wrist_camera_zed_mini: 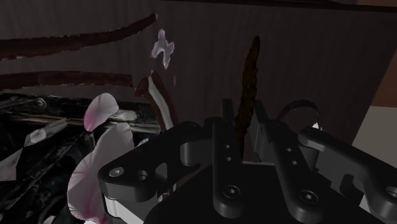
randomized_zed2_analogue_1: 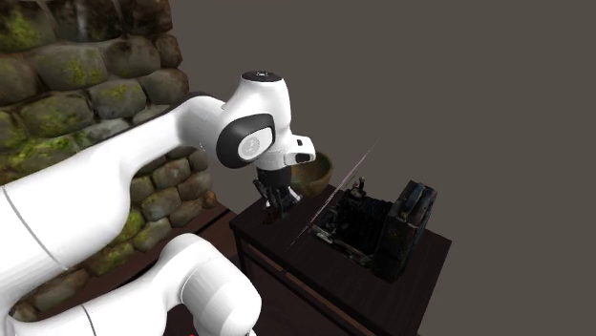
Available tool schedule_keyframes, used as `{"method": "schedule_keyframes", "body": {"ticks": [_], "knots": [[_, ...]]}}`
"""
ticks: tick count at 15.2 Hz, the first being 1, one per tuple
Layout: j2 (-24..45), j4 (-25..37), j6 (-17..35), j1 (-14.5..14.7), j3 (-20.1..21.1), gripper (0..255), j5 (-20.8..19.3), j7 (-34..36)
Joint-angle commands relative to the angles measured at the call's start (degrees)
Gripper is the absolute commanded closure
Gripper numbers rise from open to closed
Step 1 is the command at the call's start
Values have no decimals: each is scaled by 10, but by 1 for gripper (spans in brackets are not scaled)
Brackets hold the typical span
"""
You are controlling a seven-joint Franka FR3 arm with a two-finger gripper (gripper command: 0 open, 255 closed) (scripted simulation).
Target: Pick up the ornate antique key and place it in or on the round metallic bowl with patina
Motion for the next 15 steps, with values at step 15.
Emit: {"method": "schedule_keyframes", "body": {"ticks": [15], "knots": [[55,145,-91,-3,-4,255,-4,1]]}}
